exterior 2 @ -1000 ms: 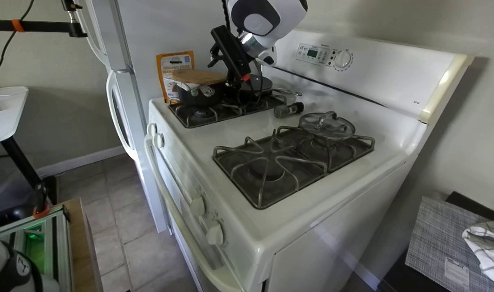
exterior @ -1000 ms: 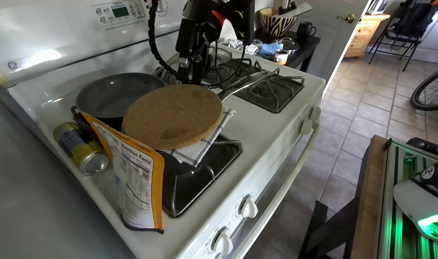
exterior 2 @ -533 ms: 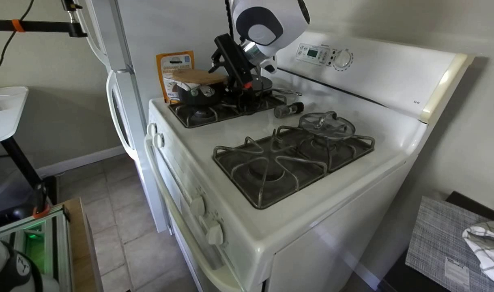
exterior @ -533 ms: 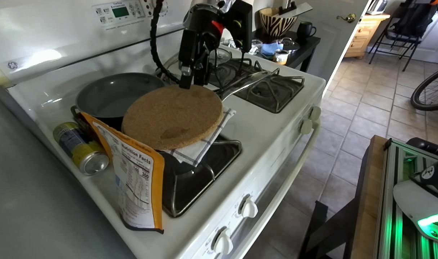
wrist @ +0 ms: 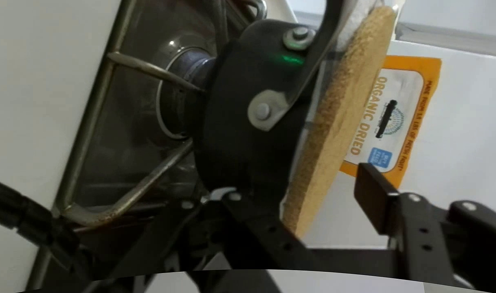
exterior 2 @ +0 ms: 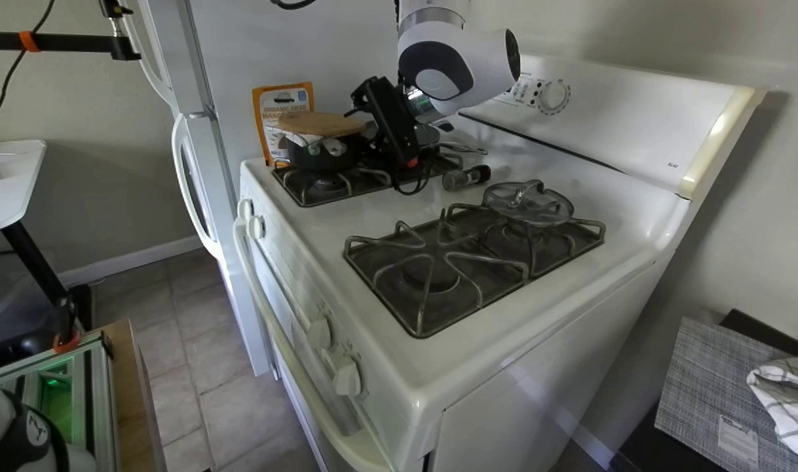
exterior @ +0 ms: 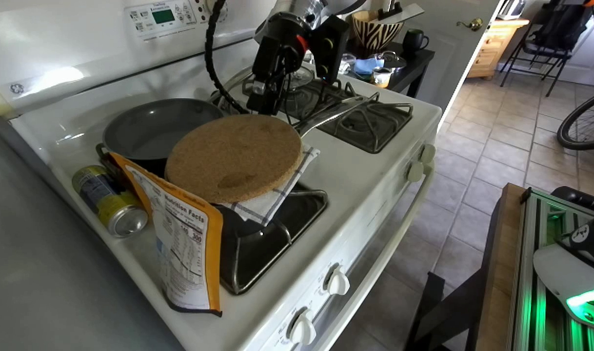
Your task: Remove the brown mat from the pan
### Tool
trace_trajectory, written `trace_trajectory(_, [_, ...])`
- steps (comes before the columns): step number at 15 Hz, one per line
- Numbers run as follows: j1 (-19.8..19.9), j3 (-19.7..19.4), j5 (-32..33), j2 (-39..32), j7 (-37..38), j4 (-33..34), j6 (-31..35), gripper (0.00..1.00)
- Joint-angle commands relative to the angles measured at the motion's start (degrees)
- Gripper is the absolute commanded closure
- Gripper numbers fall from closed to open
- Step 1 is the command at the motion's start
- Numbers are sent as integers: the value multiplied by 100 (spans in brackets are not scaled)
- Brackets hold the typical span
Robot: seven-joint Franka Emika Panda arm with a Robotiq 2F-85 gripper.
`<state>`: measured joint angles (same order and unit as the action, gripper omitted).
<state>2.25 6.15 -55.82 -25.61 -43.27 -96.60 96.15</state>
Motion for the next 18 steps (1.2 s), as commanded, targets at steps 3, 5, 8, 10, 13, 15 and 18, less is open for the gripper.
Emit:
trace_trajectory(3, [112,-1,-274,-318,-281,332,-953,48])
trace_trajectory(5, [86,-24,-218,-416,-173,453,-1236,68])
trace_trajectory(8, [55,-52,-219,-531,-56,567,-1412,87])
trace_trajectory(10, [40,-58,-264,-591,11,601,-1402,100])
trace_trajectory(13, [40,-60,-389,-607,99,623,-1381,98])
trace_trajectory(15, [91,-63,-542,-485,26,547,-1381,98])
trace_trajectory(18, [178,-164,-794,22,-32,137,-1281,98])
